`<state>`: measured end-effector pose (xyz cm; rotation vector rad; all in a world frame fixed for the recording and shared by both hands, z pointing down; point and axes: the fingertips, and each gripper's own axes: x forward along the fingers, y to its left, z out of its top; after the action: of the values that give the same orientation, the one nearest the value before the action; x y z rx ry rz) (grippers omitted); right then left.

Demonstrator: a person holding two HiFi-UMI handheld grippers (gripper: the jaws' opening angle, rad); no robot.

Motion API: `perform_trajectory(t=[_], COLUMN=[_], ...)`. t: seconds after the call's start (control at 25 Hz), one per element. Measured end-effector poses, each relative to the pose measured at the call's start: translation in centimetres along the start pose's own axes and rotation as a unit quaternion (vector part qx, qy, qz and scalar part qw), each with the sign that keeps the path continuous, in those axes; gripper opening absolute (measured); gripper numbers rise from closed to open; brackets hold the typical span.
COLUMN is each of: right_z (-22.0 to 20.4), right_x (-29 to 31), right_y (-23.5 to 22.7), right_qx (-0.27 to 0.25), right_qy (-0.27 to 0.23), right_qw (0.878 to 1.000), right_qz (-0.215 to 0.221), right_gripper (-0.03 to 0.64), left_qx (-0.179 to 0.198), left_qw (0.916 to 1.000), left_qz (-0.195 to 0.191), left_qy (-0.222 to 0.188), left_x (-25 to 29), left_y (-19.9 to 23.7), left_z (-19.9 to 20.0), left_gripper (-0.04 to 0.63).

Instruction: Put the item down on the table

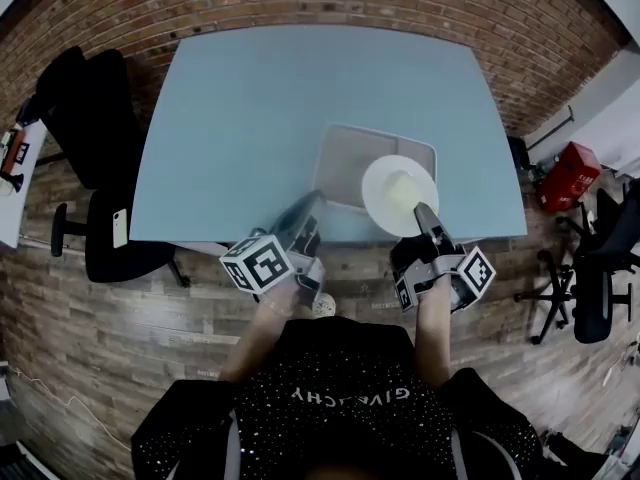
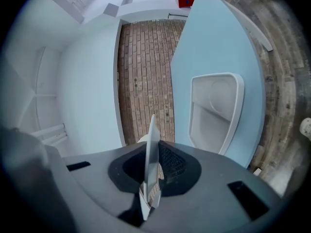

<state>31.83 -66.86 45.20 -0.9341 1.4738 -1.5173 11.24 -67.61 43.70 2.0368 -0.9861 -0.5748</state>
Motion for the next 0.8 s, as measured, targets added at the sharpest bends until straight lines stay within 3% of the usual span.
perform_trajectory(t=[0.2, 0.48, 0.8], right_z=[-0.3, 0.4, 2.1], right_x=[1.7, 8.1, 13.7], right_y=[-0.5, -2.5, -6.6], right_qx=[0.0, -0.033, -0.095], right_qy=[0.007, 0.014, 0.029], right_qw=[1.0, 0.998, 0.985], right_qz=[-0.009, -0.054, -0.138], right_gripper=[0.034, 0.034, 0.034], left_qx=[0.006, -0.005, -0.033], left_qw=[0.9999, 0.9996, 0.9986], left_qz=[0.007, 0.013, 0.012], left_qy=[0.005, 0.026, 0.04], left_x=[0.6, 3.8, 5.4], left_y=[1.1, 5.0, 8.0], left_z=[1.5, 4.5, 6.2], left_gripper=[0.011, 0.011, 0.011])
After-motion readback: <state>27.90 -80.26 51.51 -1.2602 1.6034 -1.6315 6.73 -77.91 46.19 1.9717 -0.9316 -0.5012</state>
